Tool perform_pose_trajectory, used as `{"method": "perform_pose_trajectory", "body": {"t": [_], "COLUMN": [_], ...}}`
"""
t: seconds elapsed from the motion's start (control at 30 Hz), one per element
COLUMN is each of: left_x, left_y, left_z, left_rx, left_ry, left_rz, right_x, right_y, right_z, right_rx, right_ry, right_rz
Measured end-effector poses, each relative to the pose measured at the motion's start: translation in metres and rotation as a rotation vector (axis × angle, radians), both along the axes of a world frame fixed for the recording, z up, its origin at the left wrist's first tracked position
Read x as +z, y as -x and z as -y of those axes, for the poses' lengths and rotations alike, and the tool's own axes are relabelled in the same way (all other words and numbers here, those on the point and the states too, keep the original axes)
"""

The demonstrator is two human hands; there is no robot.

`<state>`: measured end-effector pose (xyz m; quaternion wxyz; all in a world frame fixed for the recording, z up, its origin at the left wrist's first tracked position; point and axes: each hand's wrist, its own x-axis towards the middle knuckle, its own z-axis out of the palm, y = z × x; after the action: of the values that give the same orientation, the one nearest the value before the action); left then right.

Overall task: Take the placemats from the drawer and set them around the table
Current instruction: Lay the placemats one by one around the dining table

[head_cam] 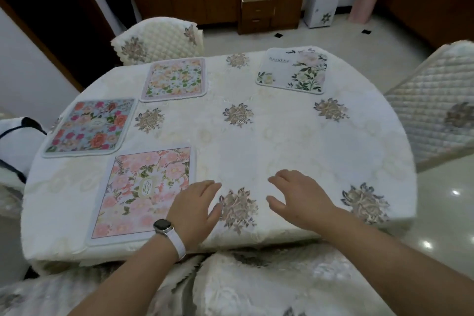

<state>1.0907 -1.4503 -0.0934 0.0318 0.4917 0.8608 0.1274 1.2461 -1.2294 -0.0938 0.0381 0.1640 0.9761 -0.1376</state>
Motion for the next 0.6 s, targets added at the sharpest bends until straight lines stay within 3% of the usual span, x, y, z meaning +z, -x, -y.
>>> {"method": "perform_pose_trajectory", "body": {"t": [0.3,0.6], "left_x": [0.015,0.022], "left_y": [-0.095,-0.120], "left_z": [-0.118,-0.175], "left_rx": [-0.014,-0.095], "left_ry": [0.080,0.123], "left_rz": [-0.007,-0.052], "right_x": [0.007,0.011], "right_y": [-0.093,-0.131], "right_z": [-0.113,-0.157], "right_rx": [0.042,-0.031], "right_ry": [-0.006,-0.002], "right_rz": [-0.002,0.004]}}
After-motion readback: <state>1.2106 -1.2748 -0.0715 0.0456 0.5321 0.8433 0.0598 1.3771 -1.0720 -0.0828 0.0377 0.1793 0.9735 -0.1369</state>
